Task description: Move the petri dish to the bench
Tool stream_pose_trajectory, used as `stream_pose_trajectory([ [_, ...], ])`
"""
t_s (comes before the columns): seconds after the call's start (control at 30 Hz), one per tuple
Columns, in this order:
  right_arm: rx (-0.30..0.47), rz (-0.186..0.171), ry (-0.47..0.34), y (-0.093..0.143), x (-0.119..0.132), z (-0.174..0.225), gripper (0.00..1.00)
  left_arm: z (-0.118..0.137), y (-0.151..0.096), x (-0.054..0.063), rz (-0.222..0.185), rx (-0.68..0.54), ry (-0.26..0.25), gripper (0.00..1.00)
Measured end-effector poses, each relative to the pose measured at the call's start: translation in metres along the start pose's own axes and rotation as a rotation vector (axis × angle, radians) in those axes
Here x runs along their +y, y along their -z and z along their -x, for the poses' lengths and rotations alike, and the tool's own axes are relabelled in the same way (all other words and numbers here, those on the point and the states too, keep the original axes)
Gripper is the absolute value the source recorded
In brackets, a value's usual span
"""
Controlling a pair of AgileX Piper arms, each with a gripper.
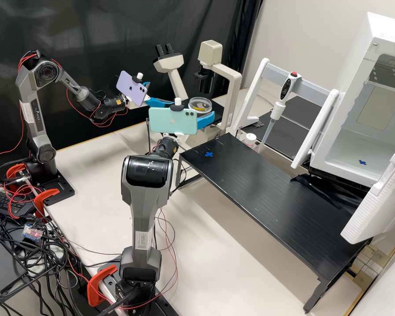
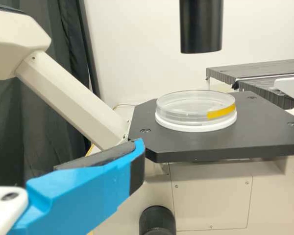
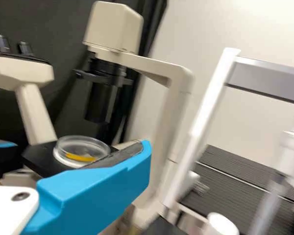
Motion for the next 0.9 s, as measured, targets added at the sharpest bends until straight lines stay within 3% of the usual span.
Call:
stream_pose_trajectory([
  [0.3,-0.022,-0.011,0.083,0.015,-0.019,-0.055,1.00,0.000,0.000,0.000,0.000,0.000,0.000,1.00],
  [0.7,-0.148,-0.060,0.109,0.000,-0.030,-0.129,1.00,0.000,0.000,0.000,0.000,0.000,0.000,1.00],
  [0.9,-0.178,-0.049,0.118,0.000,-0.042,-0.154,1.00,0.000,0.000,0.000,0.000,0.000,0.000,1.00],
])
